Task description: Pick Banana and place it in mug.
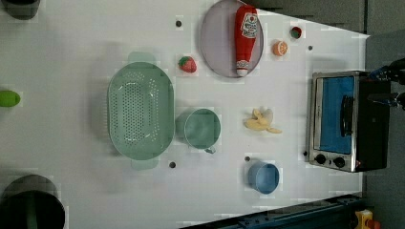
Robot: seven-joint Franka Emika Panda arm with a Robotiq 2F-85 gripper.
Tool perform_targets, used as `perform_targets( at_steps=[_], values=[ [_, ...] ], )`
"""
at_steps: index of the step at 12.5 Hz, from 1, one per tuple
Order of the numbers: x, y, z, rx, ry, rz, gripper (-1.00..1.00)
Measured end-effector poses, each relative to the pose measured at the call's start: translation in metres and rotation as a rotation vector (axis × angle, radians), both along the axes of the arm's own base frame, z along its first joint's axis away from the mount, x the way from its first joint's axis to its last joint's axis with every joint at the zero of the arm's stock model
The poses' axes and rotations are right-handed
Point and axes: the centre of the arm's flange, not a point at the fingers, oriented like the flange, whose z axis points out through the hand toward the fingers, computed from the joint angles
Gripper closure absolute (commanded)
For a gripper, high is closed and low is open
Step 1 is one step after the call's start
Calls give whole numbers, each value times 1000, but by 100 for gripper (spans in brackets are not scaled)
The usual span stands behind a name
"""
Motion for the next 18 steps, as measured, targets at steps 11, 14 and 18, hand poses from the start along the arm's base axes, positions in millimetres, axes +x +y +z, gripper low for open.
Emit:
perform_targets(
  at_steps=[11, 14, 18],
  values=[
    [-63, -16, -9, 36, 13, -40, -100],
    [-47, -25, -154, 50, 141, -74, -100],
    [-94, -30, -269, 43, 253, -92, -100]
  ],
)
